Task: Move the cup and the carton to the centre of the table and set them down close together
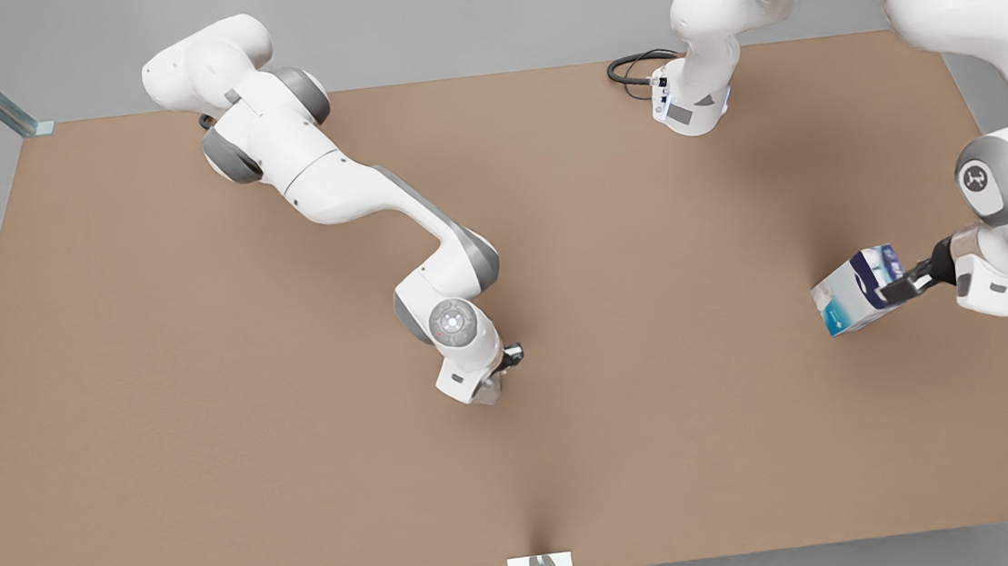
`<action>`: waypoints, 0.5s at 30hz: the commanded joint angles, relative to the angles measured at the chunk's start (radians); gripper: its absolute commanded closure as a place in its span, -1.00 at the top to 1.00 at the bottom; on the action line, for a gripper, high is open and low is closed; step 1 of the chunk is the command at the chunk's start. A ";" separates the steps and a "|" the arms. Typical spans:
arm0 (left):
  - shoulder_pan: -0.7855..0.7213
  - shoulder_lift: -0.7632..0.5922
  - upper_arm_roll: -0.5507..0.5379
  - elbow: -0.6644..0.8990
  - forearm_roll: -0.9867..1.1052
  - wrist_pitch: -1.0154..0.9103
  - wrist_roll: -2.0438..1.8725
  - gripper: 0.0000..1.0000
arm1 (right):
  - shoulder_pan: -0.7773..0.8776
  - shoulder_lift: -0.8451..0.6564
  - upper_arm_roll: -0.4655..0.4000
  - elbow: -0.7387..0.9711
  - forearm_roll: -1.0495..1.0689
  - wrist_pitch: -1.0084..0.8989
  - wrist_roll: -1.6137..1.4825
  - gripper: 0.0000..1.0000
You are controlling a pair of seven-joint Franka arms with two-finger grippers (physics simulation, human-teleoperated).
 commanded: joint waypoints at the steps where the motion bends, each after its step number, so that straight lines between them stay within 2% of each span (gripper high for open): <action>1: 0.000 -0.010 0.000 -0.021 -0.040 0.015 0.002 1.00 | 0.000 0.000 0.000 -0.006 0.000 0.007 0.000 0.52; 9: 0.077 -0.025 0.005 -0.148 0.052 0.123 0.327 1.00 | 0.002 -0.006 0.000 -0.011 -0.011 0.013 -0.002 0.57; 15: 0.080 -0.011 0.028 -0.150 0.043 0.114 0.304 1.00 | -0.008 -0.051 -0.005 -0.040 -0.002 0.009 0.003 0.61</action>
